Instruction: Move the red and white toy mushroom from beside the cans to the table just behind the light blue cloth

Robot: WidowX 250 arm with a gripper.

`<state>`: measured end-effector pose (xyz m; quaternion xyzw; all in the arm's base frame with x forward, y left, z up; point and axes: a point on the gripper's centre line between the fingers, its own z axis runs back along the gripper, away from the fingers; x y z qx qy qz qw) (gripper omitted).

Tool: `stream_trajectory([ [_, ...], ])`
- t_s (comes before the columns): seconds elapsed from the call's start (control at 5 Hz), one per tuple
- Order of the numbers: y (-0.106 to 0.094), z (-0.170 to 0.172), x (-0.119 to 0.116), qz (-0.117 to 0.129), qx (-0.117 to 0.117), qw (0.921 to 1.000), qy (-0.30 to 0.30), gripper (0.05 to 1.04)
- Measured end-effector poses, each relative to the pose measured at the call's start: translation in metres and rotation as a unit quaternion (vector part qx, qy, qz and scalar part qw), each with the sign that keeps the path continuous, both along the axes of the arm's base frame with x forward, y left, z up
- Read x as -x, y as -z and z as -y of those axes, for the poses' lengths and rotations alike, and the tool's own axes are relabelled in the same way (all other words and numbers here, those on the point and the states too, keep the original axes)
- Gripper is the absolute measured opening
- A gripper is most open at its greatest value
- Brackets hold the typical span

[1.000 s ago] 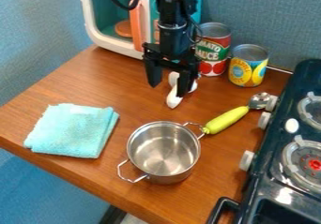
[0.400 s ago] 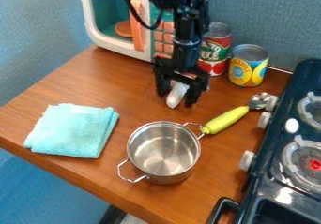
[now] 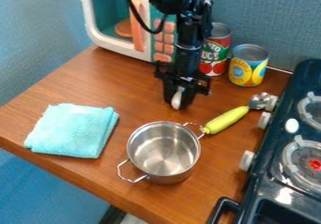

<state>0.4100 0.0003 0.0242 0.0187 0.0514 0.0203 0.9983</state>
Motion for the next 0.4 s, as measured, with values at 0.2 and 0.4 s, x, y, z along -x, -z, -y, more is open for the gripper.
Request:
stream_trajectory([
  [0.2, 0.003, 0.000, 0.009, -0.010, 0.002, 0.9999, 0.010, 0.319],
  [0.4, -0.016, -0.007, 0.020, 0.013, 0.001, 0.9999, 0.004, 0.317],
])
